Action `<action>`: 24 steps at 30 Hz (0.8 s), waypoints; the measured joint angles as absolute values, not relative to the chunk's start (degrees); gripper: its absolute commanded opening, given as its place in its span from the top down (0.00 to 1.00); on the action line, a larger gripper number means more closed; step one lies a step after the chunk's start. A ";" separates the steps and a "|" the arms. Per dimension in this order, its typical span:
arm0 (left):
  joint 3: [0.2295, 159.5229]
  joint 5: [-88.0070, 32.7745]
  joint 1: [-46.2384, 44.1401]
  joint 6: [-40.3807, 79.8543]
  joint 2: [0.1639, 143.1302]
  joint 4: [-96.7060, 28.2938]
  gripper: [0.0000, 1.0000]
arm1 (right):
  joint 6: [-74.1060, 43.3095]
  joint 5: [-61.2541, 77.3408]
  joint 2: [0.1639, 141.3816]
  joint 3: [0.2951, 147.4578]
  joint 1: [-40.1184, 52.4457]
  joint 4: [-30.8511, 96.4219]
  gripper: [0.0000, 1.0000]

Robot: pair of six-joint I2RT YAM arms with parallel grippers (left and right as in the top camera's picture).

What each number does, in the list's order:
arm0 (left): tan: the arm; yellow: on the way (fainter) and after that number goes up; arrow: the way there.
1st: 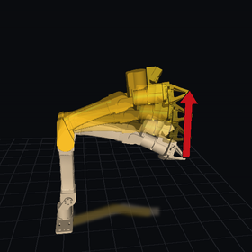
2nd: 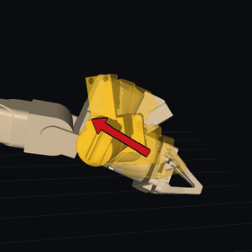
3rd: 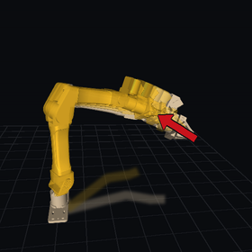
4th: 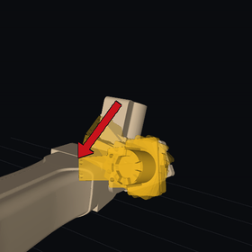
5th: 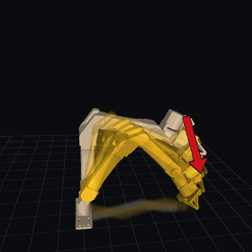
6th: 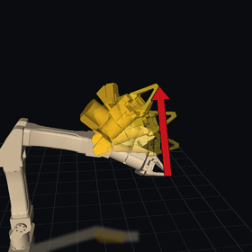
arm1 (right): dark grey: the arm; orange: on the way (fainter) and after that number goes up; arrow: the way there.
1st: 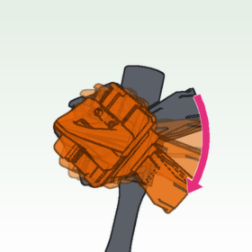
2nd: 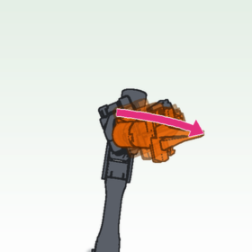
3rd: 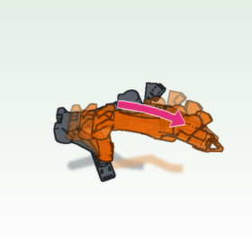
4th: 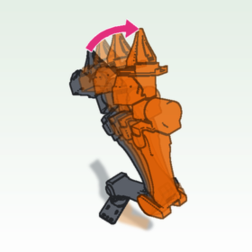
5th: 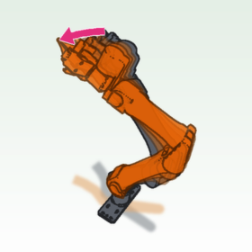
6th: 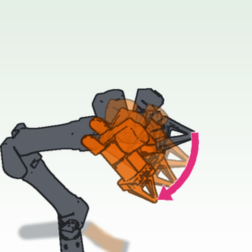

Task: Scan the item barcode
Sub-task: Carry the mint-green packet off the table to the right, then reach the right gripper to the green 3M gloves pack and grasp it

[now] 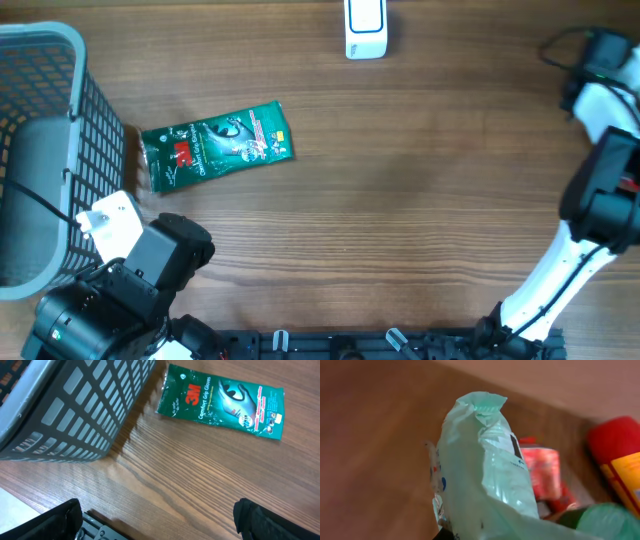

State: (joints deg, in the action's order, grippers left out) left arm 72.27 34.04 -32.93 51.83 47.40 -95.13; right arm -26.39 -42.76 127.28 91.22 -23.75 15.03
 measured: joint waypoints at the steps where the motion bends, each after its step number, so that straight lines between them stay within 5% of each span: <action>1: 72.27 34.04 -32.93 51.83 47.40 -95.15 0.00 | -25.71 -41.32 127.28 91.22 -24.84 15.29 0.13; 4: 72.27 34.04 -32.93 51.83 47.40 -95.13 0.00 | -22.72 -34.85 127.22 91.22 -26.61 15.40 0.00; 13: 72.27 34.04 -32.93 51.83 47.40 -95.15 0.00 | -21.39 -11.70 111.50 91.24 -15.49 14.37 0.00; 24: 72.27 34.04 -32.93 51.83 47.40 -95.15 0.00 | -31.53 10.85 100.82 91.48 9.43 38.11 0.00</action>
State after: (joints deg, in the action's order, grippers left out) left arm 72.27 34.04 -32.93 51.83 47.40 -95.15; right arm -31.53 10.85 100.82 91.48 9.43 38.11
